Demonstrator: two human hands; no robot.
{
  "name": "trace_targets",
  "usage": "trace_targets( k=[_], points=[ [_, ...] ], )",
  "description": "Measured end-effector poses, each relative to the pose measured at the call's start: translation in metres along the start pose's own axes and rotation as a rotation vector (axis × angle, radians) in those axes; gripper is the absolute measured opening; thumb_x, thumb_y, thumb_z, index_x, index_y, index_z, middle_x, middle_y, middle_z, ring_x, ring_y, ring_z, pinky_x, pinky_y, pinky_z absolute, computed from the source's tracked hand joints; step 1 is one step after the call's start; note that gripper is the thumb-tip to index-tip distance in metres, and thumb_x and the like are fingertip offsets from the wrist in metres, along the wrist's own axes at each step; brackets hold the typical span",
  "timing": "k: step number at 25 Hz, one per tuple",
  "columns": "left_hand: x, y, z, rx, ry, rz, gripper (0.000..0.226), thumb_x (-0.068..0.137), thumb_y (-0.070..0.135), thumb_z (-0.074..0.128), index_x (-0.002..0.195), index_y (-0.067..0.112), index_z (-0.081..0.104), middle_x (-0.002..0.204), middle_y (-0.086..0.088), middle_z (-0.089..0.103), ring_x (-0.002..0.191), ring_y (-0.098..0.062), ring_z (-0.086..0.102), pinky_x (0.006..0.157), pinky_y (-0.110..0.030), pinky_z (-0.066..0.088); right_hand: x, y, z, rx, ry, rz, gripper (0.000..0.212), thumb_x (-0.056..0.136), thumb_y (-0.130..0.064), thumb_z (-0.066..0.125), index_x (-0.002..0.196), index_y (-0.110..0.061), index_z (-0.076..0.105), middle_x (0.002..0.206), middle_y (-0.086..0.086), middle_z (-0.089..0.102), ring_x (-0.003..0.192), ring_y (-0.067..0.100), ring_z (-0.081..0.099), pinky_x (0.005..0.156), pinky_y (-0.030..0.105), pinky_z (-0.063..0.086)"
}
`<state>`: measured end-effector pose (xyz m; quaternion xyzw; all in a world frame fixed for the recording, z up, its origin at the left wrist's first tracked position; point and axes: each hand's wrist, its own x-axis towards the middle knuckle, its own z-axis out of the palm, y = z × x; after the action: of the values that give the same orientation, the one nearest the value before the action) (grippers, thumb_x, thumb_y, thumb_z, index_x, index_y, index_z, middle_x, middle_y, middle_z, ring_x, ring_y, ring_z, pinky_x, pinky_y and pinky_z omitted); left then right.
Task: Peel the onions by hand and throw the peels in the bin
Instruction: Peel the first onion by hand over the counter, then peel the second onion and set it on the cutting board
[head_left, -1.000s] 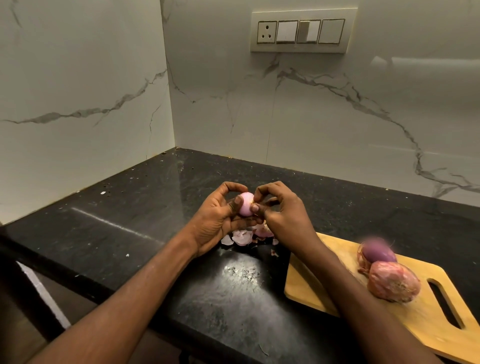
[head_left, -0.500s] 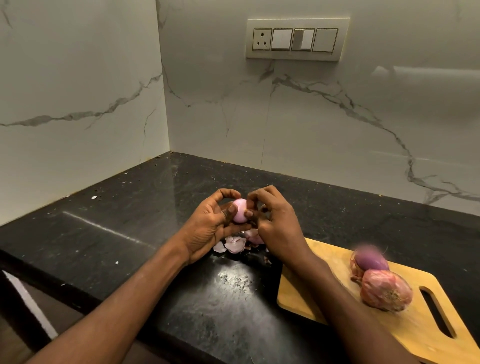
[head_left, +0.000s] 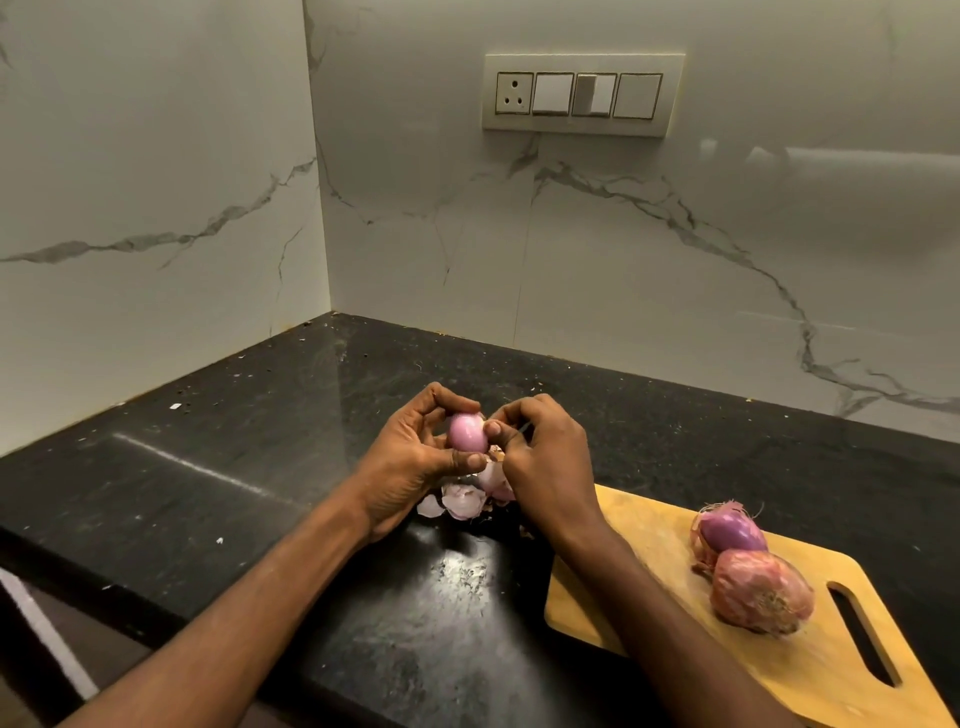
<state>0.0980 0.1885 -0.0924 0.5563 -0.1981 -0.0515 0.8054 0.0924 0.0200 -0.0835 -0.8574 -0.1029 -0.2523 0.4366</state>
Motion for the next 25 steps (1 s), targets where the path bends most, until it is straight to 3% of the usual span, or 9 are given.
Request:
trace_targets(
  k=[5, 7, 10, 13, 16, 19, 21, 23, 25],
  points=[
    [0.001, -0.003, 0.0, 0.0, 0.001, 0.044, 0.054, 0.072, -0.019, 0.077, 0.119, 0.003, 0.063, 0.131, -0.024, 0.063, 0.113, -0.042, 0.069, 0.093, -0.047, 0.061, 0.0, 0.0, -0.002, -0.036, 0.013, -0.101, 0.038, 0.085, 0.004, 0.058, 0.082, -0.034, 0.056, 0.084, -0.018, 0.052, 0.085, 0.013, 0.052, 0.078, 0.053, 0.05],
    [0.002, -0.003, 0.0, 0.008, 0.012, 0.059, 0.052, 0.074, -0.016, 0.076, 0.121, 0.003, 0.063, 0.128, -0.021, 0.066, 0.11, -0.038, 0.07, 0.093, -0.042, 0.061, 0.0, 0.0, -0.002, -0.013, 0.017, -0.129, 0.035, 0.085, 0.004, 0.055, 0.084, -0.031, 0.058, 0.086, -0.017, 0.052, 0.085, 0.015, 0.051, 0.076, 0.053, 0.05],
    [0.004, -0.003, -0.002, 0.032, 0.155, 0.093, 0.05, 0.074, -0.004, 0.079, 0.12, 0.005, 0.063, 0.126, -0.02, 0.067, 0.108, -0.036, 0.07, 0.092, -0.036, 0.062, 0.001, -0.002, -0.006, 0.104, -0.014, -0.156, 0.028, 0.089, 0.007, 0.051, 0.087, -0.018, 0.064, 0.087, -0.011, 0.056, 0.086, 0.018, 0.053, 0.073, 0.045, 0.048],
    [0.005, -0.003, -0.004, -0.027, 0.188, 0.075, 0.05, 0.081, 0.006, 0.075, 0.128, 0.002, 0.06, 0.123, -0.023, 0.068, 0.1, -0.037, 0.071, 0.09, -0.038, 0.062, -0.002, -0.003, -0.013, 0.234, 0.011, -0.1, 0.023, 0.102, -0.003, 0.052, 0.091, -0.018, 0.067, 0.082, -0.007, 0.062, 0.078, 0.013, 0.057, 0.067, 0.036, 0.046],
    [0.0, 0.001, 0.0, -0.039, 0.253, 0.071, 0.047, 0.082, 0.014, 0.076, 0.125, 0.002, 0.062, 0.111, -0.02, 0.071, 0.089, -0.033, 0.067, 0.075, -0.033, 0.061, -0.01, -0.002, -0.019, 0.152, 0.081, -0.069, 0.025, 0.106, -0.017, 0.055, 0.083, -0.023, 0.064, 0.073, -0.008, 0.062, 0.068, 0.01, 0.055, 0.06, 0.038, 0.045],
    [-0.012, 0.008, 0.008, 0.185, 0.293, 0.156, 0.039, 0.079, 0.015, 0.084, 0.113, 0.007, 0.068, 0.097, -0.008, 0.071, 0.082, -0.018, 0.064, 0.066, -0.026, 0.055, -0.02, -0.009, -0.034, 0.014, 0.125, -0.105, 0.011, 0.098, -0.012, 0.068, 0.095, -0.023, 0.068, 0.082, -0.009, 0.066, 0.075, 0.009, 0.06, 0.065, 0.037, 0.052],
    [-0.022, 0.012, 0.021, 0.364, 0.329, 0.252, 0.037, 0.075, 0.007, 0.089, 0.106, 0.012, 0.07, 0.098, -0.004, 0.071, 0.084, -0.01, 0.066, 0.069, -0.022, 0.054, -0.03, -0.019, -0.054, -0.009, 0.138, -0.159, 0.028, 0.092, 0.002, 0.07, 0.104, -0.023, 0.067, 0.093, -0.009, 0.065, 0.085, 0.009, 0.063, 0.072, 0.03, 0.055],
    [-0.034, 0.01, 0.044, 0.477, 0.303, 0.328, 0.042, 0.072, 0.003, 0.092, 0.103, 0.022, 0.071, 0.104, -0.003, 0.069, 0.089, -0.008, 0.067, 0.073, -0.02, 0.055, -0.045, -0.029, -0.08, -0.055, 0.149, -0.22, 0.034, 0.089, 0.012, 0.066, 0.101, -0.02, 0.07, 0.099, -0.008, 0.062, 0.09, 0.009, 0.062, 0.075, 0.028, 0.055],
    [-0.049, 0.003, 0.078, 0.524, 0.205, 0.343, 0.048, 0.074, 0.004, 0.09, 0.106, 0.035, 0.072, 0.112, -0.003, 0.064, 0.097, -0.013, 0.067, 0.076, -0.021, 0.056, -0.061, -0.03, -0.107, -0.17, 0.149, -0.278, 0.029, 0.091, 0.008, 0.066, 0.101, -0.019, 0.072, 0.102, -0.009, 0.063, 0.093, 0.01, 0.062, 0.077, 0.033, 0.056]
  ],
)
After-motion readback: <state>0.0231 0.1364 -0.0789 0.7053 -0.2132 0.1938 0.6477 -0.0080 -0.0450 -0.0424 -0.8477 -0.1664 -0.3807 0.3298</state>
